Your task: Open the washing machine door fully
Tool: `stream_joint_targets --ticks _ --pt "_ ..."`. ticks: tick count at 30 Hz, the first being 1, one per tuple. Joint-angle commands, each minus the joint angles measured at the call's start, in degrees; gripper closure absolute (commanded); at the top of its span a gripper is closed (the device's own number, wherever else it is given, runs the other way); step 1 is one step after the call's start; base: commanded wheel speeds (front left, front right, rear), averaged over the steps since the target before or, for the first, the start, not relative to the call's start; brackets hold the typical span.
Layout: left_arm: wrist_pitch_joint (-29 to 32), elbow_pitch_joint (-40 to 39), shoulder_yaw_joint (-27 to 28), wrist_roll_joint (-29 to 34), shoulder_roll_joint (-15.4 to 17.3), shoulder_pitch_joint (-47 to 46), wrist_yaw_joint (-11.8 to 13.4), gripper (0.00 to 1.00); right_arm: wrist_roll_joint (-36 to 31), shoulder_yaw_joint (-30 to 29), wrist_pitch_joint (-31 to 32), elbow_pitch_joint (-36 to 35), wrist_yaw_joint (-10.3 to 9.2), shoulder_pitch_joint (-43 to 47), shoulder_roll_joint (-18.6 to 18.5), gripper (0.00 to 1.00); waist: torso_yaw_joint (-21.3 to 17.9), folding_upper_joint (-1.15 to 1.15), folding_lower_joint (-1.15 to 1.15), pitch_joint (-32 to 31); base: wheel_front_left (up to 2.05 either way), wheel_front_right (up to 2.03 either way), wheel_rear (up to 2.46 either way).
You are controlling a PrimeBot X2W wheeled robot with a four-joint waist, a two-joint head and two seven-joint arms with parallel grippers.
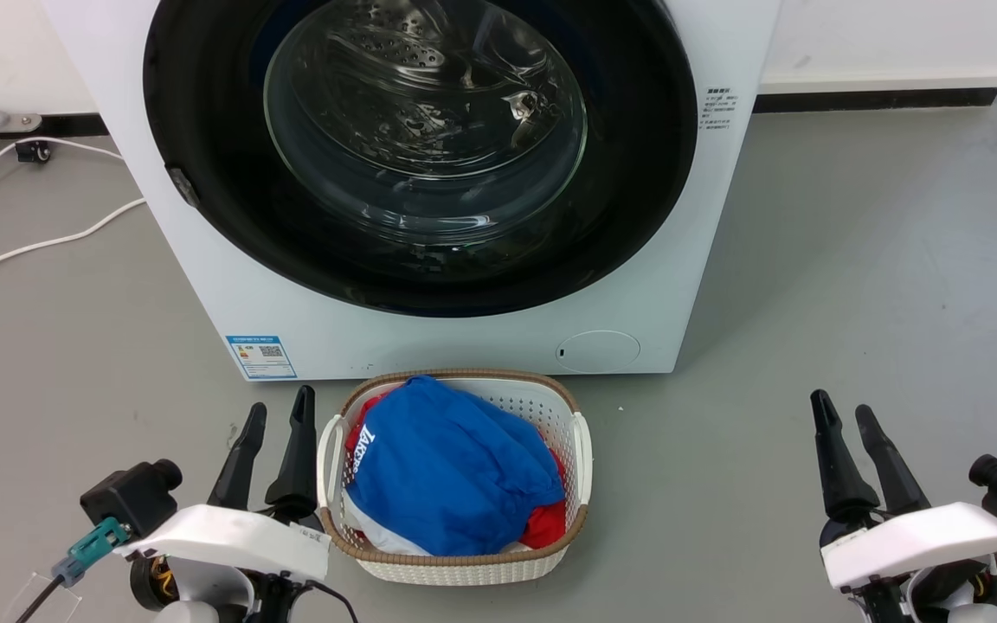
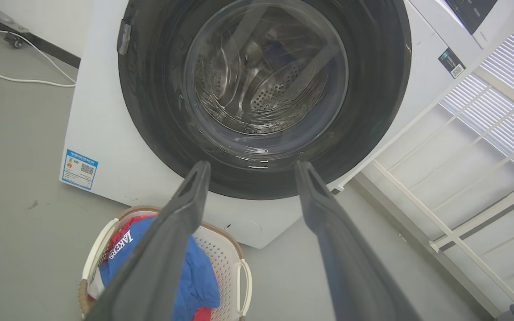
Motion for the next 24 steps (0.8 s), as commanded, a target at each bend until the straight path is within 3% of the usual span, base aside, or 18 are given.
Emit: stream_joint_targets --ticks 1,24 --pt "-0.7 -0.9 -0.4 2.4 0.5 -1.2 0.2 0.00 -2.6 0.3 -0.4 -1.2 0.09 0.1 -0.2 0.00 0.0 0.00 0.00 0.1 0.00 0.00 0.00" --pt "-4.0 0.8 -1.2 16.6 1.8 0.6 0.4 0.00 -18.6 0.3 -1.1 -3.4 0.11 1.7 0.0 0.00 0.3 0.00 0.00 -0.6 0.00 0.00 0.00"
